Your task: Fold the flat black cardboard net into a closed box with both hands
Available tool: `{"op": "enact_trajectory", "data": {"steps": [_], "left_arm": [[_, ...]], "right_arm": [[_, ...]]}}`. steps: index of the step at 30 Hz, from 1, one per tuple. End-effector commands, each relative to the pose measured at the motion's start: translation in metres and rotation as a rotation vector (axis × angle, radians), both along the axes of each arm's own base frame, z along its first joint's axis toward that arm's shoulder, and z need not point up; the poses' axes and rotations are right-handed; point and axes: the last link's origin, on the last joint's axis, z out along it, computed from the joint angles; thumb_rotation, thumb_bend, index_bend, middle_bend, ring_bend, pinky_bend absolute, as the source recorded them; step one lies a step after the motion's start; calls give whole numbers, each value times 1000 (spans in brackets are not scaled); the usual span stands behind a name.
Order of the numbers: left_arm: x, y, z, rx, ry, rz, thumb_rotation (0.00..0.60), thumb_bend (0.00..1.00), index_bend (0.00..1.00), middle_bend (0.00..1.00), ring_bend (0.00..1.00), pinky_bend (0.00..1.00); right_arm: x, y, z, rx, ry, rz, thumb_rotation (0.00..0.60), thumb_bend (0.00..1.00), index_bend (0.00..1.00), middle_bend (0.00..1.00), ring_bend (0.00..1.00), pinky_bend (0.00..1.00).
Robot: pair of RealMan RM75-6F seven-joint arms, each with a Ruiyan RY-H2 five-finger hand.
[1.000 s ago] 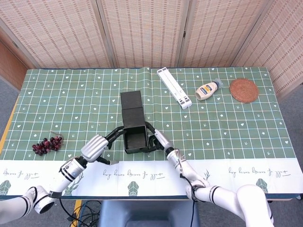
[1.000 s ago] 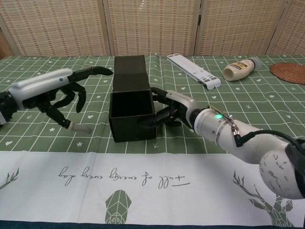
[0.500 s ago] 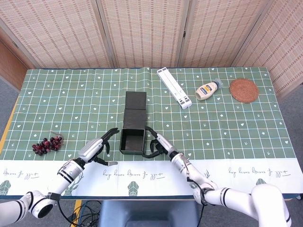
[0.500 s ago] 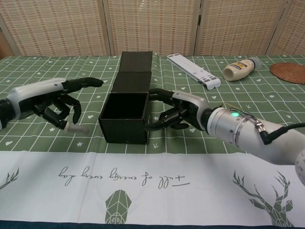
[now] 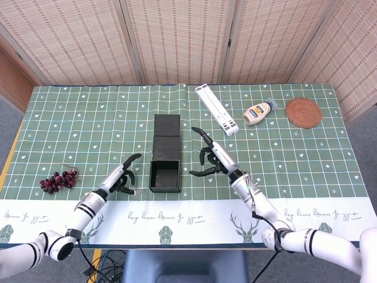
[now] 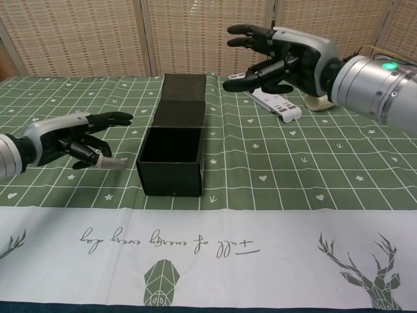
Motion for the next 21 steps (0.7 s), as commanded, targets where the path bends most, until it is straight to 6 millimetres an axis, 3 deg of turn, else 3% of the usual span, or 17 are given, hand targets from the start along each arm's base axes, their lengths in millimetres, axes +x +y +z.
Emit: {"op": "enact_trajectory", "data": {"steps": [1, 21], "left_arm": [[1, 5, -7, -8, -17, 17, 600, 120, 0, 0, 571, 851], [7, 3, -35, -62, -46, 29, 600, 120, 0, 0, 571, 851]], "right_arm": [[0, 1, 4, -10, -5, -4, 600, 85, 0, 0, 665, 1000], [-16, 10, -4, 10, -7, -29, 600, 82, 0, 18, 665, 1000]]}}
